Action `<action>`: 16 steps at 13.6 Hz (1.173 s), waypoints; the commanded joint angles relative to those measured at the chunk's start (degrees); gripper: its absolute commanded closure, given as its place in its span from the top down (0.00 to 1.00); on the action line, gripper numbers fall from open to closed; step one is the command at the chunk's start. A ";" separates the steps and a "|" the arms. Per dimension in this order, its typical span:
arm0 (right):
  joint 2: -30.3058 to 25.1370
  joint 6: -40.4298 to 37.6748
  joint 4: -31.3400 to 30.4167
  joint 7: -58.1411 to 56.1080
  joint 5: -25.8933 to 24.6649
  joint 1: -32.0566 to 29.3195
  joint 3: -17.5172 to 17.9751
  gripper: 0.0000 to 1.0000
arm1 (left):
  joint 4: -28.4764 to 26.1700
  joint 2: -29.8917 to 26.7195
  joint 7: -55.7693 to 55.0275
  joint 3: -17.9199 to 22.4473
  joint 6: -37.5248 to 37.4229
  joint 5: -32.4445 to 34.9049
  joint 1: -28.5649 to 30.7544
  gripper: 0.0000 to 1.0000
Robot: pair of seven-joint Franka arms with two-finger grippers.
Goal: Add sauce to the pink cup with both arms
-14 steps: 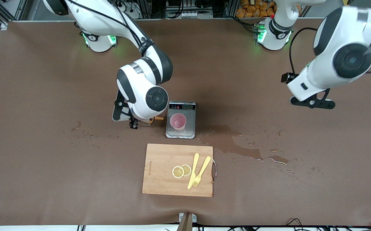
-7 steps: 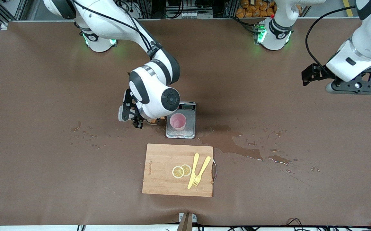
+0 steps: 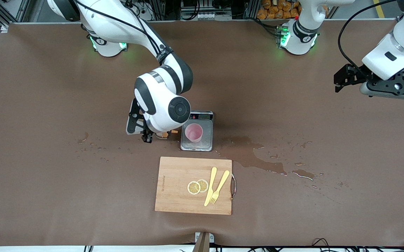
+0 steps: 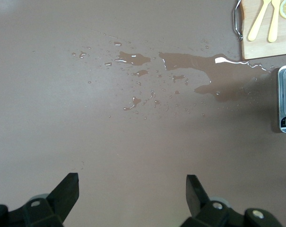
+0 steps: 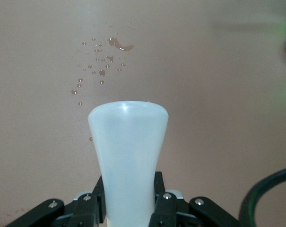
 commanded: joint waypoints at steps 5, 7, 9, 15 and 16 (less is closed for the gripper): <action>-3.64 4.11 0.74 -7.97 15.84 -11.17 0.49 0.12 | -0.01 -1.74 -5.25 -1.08 -2.75 -1.87 0.23 1.00; -4.95 4.82 0.74 -11.29 21.79 -14.42 0.49 0.11 | 0.07 -1.83 -5.08 -1.26 -2.75 -4.15 2.51 1.00; -5.57 5.17 0.04 -15.34 25.33 -16.88 0.49 0.10 | -0.10 -2.61 -4.73 -0.73 -2.75 -5.13 2.87 1.00; -7.77 5.97 -4.71 -29.15 36.40 -26.55 0.49 0.11 | -0.10 -2.80 -4.73 -0.73 -3.54 -5.04 2.52 1.00; -7.86 5.88 -5.06 -31.16 38.06 -28.13 0.49 0.10 | -0.10 -2.80 -4.73 -0.73 -3.54 -5.04 2.61 1.00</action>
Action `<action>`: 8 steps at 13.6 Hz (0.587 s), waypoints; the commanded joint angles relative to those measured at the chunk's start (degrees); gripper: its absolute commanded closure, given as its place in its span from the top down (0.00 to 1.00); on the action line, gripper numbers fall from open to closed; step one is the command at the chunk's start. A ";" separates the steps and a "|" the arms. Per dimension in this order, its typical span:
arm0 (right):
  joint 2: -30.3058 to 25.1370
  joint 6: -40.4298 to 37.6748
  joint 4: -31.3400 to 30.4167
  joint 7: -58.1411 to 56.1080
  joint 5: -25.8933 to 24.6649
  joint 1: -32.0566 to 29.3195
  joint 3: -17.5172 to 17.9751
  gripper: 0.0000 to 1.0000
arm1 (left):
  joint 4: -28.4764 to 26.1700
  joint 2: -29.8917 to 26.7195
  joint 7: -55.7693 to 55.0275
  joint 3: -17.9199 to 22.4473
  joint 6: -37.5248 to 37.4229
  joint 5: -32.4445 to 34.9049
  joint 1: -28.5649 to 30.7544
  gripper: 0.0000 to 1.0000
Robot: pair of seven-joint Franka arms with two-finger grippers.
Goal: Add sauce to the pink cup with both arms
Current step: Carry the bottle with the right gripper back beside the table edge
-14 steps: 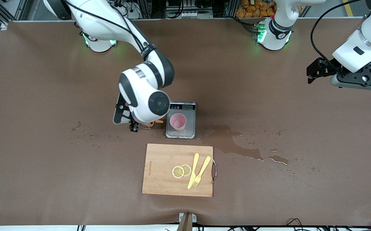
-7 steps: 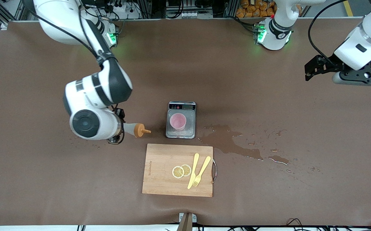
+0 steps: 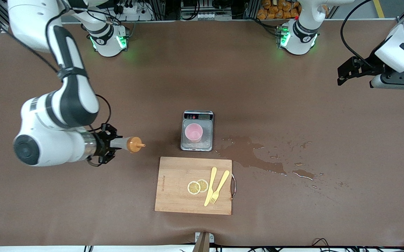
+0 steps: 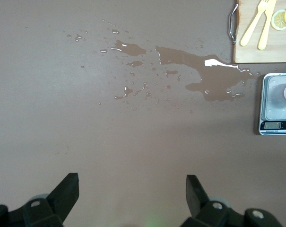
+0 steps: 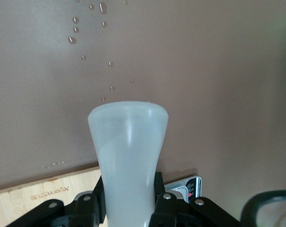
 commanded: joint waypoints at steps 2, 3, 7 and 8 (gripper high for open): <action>-3.20 0.35 -5.34 -8.42 8.52 -6.83 0.97 0.11 | -0.23 -1.25 -0.06 -0.13 -0.95 -1.08 0.33 1.00; -3.37 0.35 -6.49 -10.88 10.63 -8.33 0.97 0.10 | -0.32 -1.42 -0.06 -0.13 -1.12 -0.90 0.25 1.00; -4.16 0.26 -11.14 -20.01 18.36 -13.69 0.88 0.11 | -0.14 -1.60 -0.76 -0.22 -1.04 -0.90 0.25 1.00; -4.25 0.26 -12.55 -22.92 20.48 -15.45 0.97 0.11 | -0.05 -1.60 -1.03 -0.30 -1.03 -0.82 0.16 1.00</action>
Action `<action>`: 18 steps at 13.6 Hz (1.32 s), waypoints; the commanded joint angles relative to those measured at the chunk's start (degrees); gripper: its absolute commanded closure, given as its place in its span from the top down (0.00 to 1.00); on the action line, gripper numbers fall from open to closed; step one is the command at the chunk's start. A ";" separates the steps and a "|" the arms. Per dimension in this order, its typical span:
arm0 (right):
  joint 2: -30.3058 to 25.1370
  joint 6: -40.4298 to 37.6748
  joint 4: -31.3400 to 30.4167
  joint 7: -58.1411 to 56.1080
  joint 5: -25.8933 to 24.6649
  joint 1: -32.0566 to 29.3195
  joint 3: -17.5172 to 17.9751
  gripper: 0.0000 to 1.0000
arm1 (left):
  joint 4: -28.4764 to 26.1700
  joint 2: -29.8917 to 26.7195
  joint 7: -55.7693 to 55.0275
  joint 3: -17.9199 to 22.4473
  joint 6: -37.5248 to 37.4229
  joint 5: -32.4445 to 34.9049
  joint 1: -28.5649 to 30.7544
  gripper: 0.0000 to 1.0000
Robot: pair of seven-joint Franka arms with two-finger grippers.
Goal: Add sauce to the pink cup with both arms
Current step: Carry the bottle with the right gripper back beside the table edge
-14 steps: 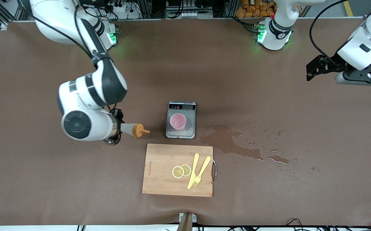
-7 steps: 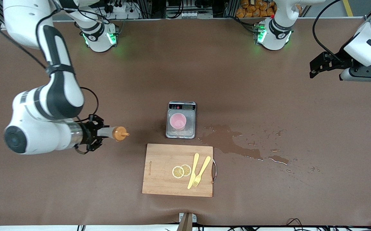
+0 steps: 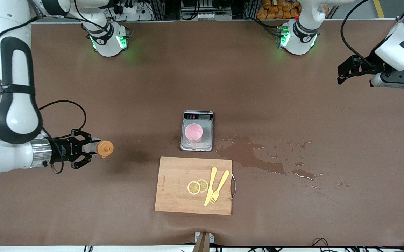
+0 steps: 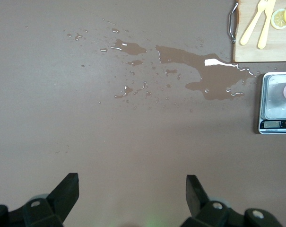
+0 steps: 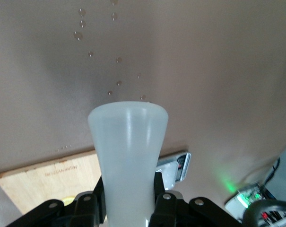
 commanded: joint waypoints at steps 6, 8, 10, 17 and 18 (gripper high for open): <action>-2.68 -3.67 -10.12 -17.61 10.54 -10.99 1.03 0.11 | 0.03 -1.48 -1.02 -0.90 -0.61 -0.28 0.42 1.00; -2.32 -4.47 -12.57 -22.88 12.48 -13.63 0.94 0.11 | 0.03 -1.31 -1.02 -0.82 -0.43 -0.37 0.42 1.00; -1.80 -5.43 -14.60 -26.75 13.80 -16.45 0.94 0.12 | 0.03 -1.31 -1.02 -0.90 -0.43 -0.37 0.33 1.00; 3.03 -8.51 -17.95 -42.48 15.03 -23.66 0.94 0.12 | 0.03 -1.04 -1.02 -0.82 0.45 -0.28 0.51 1.00; 4.17 -9.56 -17.95 -44.33 15.30 -24.45 0.94 0.12 | 0.12 -1.04 -1.02 -0.73 0.53 -0.37 0.42 1.00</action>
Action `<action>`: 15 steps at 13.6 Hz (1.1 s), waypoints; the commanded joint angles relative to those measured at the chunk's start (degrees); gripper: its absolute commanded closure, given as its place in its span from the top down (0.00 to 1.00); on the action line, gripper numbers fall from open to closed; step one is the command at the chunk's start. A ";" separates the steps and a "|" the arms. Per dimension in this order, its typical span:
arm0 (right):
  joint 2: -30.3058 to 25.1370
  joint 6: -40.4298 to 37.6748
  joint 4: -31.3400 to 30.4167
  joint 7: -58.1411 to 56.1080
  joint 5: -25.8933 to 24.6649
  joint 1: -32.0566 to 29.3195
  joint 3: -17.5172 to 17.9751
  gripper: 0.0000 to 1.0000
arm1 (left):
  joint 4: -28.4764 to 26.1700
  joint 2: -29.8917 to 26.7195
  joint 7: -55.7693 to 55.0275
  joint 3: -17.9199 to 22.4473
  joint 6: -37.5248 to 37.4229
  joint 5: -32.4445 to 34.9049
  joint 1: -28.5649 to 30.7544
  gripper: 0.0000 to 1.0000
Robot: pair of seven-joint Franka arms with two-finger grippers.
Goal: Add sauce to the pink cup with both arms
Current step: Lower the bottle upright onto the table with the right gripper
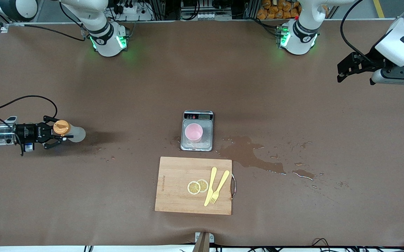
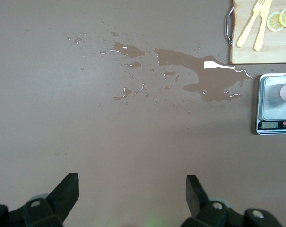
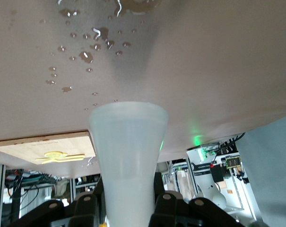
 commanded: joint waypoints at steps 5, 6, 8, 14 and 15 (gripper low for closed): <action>5.91 -3.13 0.09 -10.66 2.35 -5.15 0.97 0.13 | 0.03 -0.44 -0.92 -0.37 0.33 -0.37 0.38 1.00; 6.35 -3.04 0.09 -11.71 2.43 -5.32 0.97 0.13 | 0.03 -0.44 -0.92 -0.20 0.33 -0.37 0.47 1.00; 7.84 -3.04 0.09 -13.38 2.44 -6.29 0.97 0.14 | 0.38 -0.44 -0.92 -0.02 0.33 -0.28 0.47 1.00; 10.92 -2.60 0.53 -16.91 2.35 -7.17 0.88 0.15 | 0.82 -0.44 -0.92 -0.46 0.25 -0.28 0.38 1.00; 11.01 -2.43 0.62 -16.99 2.35 -7.17 0.88 0.16 | 0.82 -0.44 -0.92 -0.46 0.25 -0.28 0.38 1.00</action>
